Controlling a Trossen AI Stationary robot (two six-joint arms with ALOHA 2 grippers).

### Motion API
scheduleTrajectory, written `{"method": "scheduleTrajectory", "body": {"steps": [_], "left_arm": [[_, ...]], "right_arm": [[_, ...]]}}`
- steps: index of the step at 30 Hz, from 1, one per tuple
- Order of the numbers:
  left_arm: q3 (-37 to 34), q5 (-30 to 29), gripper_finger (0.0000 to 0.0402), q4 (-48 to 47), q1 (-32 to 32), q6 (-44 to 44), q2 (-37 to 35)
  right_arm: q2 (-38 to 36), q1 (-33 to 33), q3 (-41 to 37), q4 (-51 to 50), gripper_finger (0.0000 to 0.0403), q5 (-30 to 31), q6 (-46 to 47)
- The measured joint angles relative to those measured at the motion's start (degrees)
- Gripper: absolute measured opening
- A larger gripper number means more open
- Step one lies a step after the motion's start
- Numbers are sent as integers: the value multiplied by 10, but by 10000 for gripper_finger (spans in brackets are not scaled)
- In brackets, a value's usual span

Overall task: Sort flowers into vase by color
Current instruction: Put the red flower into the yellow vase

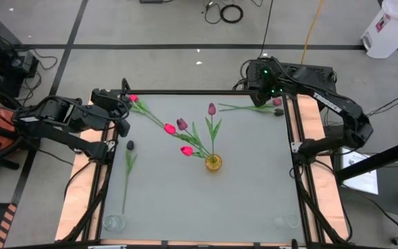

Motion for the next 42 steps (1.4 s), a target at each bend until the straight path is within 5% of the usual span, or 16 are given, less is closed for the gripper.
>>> {"method": "scheduleTrajectory", "body": {"steps": [17,42], "left_arm": [[0,4,9,17,0,-1,0],[0,39,9,35,0,-17,0]], "right_arm": [[123,-17,0,1,178,-47,-256],[262,-15,0,45,178,-39,-307]]}}
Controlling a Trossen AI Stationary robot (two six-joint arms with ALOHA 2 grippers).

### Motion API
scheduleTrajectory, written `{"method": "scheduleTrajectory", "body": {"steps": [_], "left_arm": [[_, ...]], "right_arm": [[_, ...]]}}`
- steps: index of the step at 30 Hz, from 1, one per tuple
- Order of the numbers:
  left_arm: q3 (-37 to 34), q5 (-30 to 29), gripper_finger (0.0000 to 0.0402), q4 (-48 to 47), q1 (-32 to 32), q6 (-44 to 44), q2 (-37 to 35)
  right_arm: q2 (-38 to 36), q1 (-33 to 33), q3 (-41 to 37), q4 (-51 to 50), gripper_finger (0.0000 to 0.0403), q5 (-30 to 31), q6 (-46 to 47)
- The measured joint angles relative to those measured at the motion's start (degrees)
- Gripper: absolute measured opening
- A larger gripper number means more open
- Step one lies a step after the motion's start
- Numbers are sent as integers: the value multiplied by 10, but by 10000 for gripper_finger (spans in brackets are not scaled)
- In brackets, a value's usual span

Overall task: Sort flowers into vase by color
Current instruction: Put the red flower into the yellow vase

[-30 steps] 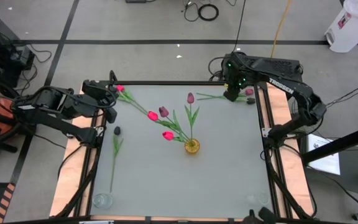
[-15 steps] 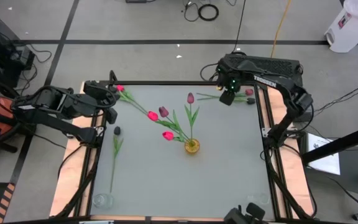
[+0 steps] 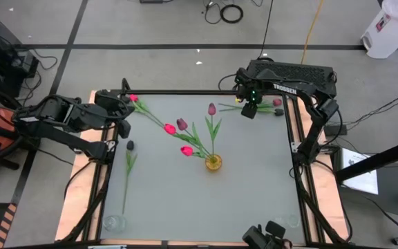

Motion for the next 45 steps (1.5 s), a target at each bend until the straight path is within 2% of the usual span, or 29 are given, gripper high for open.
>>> {"method": "scheduleTrajectory", "body": {"steps": [8,15,33,45], "left_arm": [[0,29,9,13,0,-1,0],[0,38,9,12,0,-21,0],[0,56,9,27,0,-44,0],[0,67,9,38,0,-46,0]], "right_arm": [[23,-2,0,10,178,16,-16],[39,-1,0,0,178,70,-12],[67,-4,0,65,178,88,-16],[67,-16,0,44,178,84,-22]]}}
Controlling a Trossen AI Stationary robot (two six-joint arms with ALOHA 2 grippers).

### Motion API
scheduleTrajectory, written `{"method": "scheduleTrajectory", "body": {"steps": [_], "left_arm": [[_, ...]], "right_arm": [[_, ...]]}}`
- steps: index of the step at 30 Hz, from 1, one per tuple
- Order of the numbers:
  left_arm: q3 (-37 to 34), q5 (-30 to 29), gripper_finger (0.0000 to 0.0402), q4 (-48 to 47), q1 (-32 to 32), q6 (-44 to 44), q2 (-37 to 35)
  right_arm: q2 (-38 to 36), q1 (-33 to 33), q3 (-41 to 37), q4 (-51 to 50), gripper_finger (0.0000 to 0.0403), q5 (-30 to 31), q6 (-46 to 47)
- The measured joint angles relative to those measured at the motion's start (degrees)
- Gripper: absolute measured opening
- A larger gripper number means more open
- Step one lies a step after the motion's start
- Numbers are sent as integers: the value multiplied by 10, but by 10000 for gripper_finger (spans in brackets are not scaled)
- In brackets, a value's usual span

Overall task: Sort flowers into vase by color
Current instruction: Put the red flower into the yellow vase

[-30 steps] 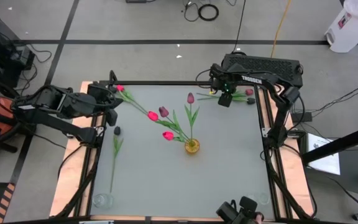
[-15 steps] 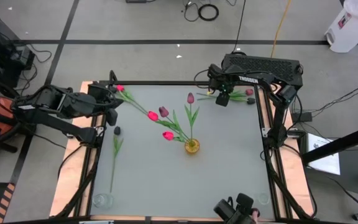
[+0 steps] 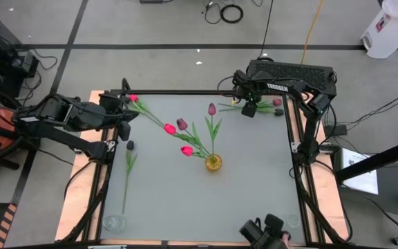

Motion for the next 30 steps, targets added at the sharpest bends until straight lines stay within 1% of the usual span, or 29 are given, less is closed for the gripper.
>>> {"method": "scheduleTrajectory", "body": {"steps": [4,9,15,18,23,30], "left_arm": [[0,0,9,0,0,0,0],[0,0,9,0,0,-5,0],[0,0,9,0,0,-11,0],[0,0,9,0,0,-11,0],[0,0,9,1,0,-13,0],[0,0,9,5,0,-13,8]], "right_arm": [[0,-1,0,13,178,0,-12],[0,0,0,-21,178,-1,-9],[0,0,-1,17,178,-7,-36],[0,0,-1,20,178,-18,-37],[1,0,-2,-12,178,-20,-26],[38,-5,-2,-10,178,-13,-6]]}}
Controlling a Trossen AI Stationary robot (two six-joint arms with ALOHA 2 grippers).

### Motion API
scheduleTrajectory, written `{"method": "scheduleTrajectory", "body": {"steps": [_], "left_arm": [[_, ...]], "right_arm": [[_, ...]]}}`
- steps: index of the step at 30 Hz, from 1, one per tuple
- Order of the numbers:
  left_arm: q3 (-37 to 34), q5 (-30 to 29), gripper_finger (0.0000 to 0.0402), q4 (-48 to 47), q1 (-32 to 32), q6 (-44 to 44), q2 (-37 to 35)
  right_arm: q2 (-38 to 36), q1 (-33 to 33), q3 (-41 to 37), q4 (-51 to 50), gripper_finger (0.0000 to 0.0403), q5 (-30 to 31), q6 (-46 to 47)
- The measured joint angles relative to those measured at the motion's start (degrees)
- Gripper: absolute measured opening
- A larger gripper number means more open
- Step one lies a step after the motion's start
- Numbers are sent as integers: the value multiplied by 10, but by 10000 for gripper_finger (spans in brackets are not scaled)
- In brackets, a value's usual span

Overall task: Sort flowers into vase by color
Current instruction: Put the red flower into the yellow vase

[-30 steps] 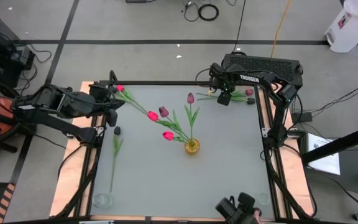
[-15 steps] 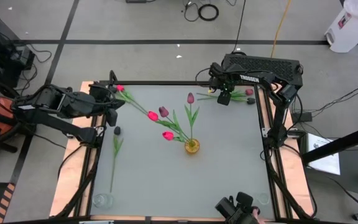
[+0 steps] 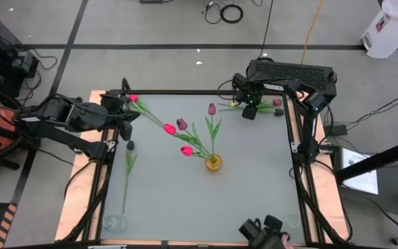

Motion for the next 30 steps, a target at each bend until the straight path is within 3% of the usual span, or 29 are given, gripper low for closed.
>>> {"method": "scheduleTrajectory", "body": {"steps": [30], "left_arm": [[0,1,9,-1,0,-1,21]], "right_arm": [[4,-11,44,4,178,1,-18]]}}
